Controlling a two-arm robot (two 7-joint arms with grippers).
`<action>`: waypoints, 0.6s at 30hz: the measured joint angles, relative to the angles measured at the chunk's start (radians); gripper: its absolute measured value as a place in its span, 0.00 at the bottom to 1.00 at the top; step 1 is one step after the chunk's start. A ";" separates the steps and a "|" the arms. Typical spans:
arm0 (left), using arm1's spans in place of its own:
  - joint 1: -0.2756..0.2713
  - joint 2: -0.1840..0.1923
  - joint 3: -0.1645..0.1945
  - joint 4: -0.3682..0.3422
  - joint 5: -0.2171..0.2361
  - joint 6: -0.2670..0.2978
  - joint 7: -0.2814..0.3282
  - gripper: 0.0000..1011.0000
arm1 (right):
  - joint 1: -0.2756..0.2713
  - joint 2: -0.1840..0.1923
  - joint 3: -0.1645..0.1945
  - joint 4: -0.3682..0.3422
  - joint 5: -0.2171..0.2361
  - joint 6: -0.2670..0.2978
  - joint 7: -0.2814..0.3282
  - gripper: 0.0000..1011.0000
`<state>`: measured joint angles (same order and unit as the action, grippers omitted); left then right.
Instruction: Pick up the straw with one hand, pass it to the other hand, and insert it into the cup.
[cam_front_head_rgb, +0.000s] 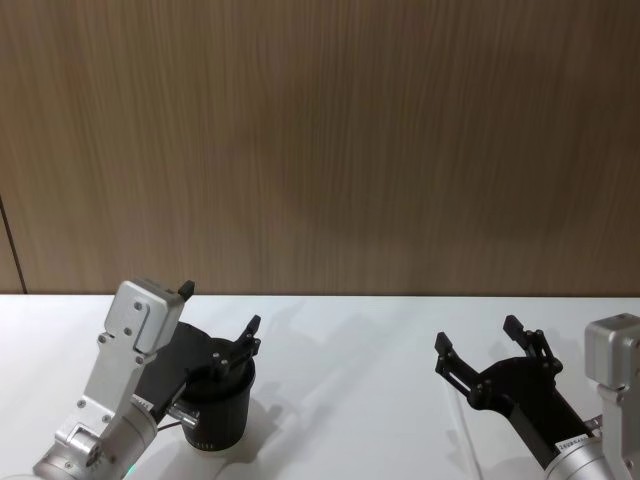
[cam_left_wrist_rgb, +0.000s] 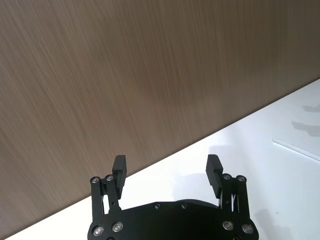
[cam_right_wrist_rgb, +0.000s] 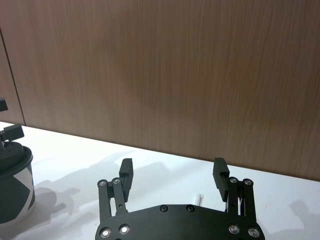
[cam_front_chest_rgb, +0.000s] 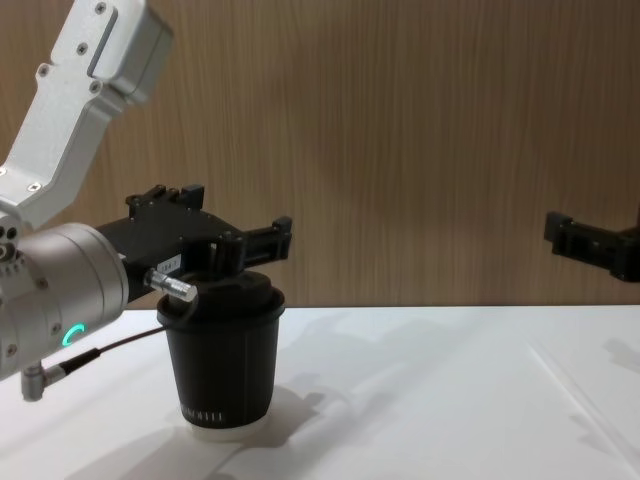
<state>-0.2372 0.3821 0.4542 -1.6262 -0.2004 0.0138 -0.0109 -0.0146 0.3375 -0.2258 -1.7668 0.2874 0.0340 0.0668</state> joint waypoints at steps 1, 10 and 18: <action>0.000 0.000 0.000 0.000 0.000 0.000 0.000 0.99 | 0.000 0.000 0.000 0.000 0.000 0.000 0.000 0.99; 0.000 0.000 0.000 0.000 0.000 0.000 0.000 0.99 | 0.000 0.000 0.000 0.000 0.000 0.000 0.000 0.99; 0.000 0.000 0.000 0.000 0.000 0.000 0.000 0.99 | 0.000 0.000 0.000 0.000 0.000 0.000 0.000 0.99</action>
<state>-0.2372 0.3821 0.4542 -1.6262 -0.2004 0.0138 -0.0110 -0.0146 0.3374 -0.2258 -1.7667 0.2874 0.0340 0.0668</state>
